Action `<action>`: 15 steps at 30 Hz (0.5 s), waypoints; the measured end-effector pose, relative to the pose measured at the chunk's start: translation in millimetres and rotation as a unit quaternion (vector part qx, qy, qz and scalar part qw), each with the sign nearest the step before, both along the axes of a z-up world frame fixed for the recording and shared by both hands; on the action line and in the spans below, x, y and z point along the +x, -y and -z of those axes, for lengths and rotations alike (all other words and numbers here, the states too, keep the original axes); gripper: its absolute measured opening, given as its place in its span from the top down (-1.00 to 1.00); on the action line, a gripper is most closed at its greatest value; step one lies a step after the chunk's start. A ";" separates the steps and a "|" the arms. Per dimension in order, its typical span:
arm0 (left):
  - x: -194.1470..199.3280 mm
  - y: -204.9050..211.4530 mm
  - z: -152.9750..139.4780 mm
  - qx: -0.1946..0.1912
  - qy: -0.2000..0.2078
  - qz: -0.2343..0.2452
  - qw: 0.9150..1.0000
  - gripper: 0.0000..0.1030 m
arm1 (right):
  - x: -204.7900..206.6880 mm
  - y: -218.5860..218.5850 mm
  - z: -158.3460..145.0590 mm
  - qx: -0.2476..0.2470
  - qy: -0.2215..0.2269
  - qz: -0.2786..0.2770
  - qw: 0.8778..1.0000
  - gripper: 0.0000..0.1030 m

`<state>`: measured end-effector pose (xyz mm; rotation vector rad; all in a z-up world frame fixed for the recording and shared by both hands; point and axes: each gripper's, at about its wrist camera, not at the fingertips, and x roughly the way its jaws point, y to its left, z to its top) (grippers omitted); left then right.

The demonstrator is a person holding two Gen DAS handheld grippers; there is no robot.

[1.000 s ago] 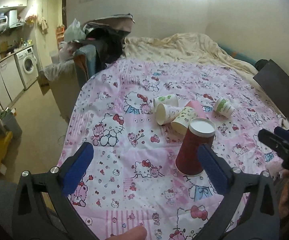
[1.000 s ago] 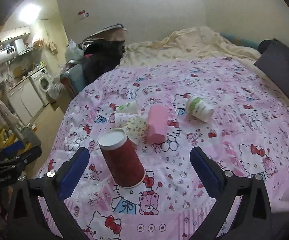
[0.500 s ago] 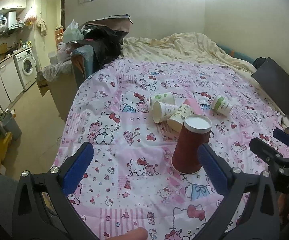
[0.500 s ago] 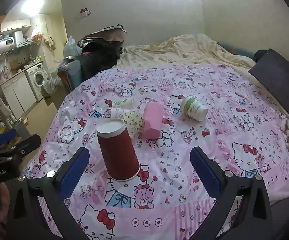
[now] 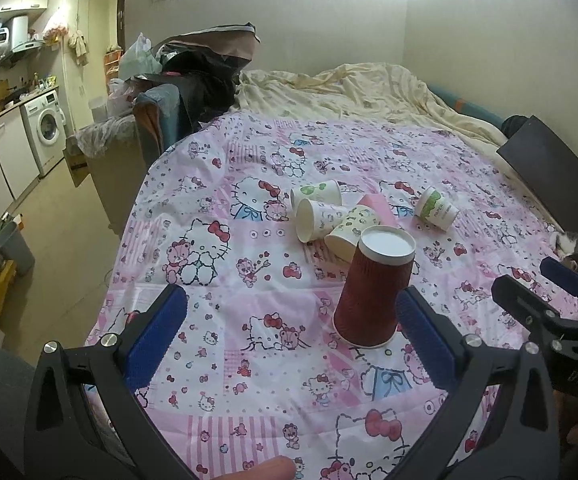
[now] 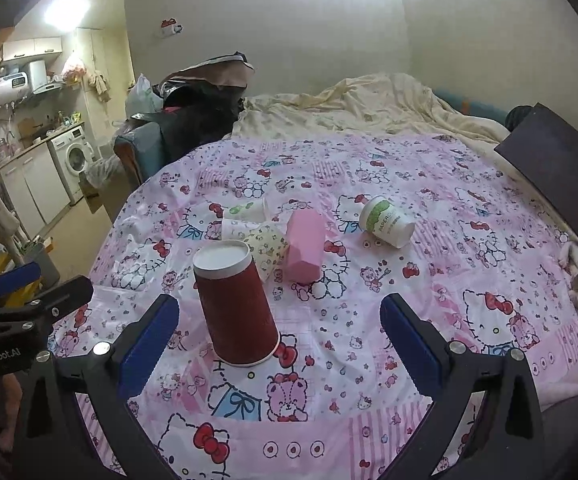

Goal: Flip cup upside down
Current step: 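Open the right tool and withdraw from the upside-down red cup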

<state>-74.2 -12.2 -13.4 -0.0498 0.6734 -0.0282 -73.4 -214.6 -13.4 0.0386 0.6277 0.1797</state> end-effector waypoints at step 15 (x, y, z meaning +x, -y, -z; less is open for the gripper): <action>0.2 1.4 0.4 -0.001 -0.001 0.001 1.000 -1.00 | 0.7 2.2 1.4 -0.004 -0.003 0.004 1.000 -1.00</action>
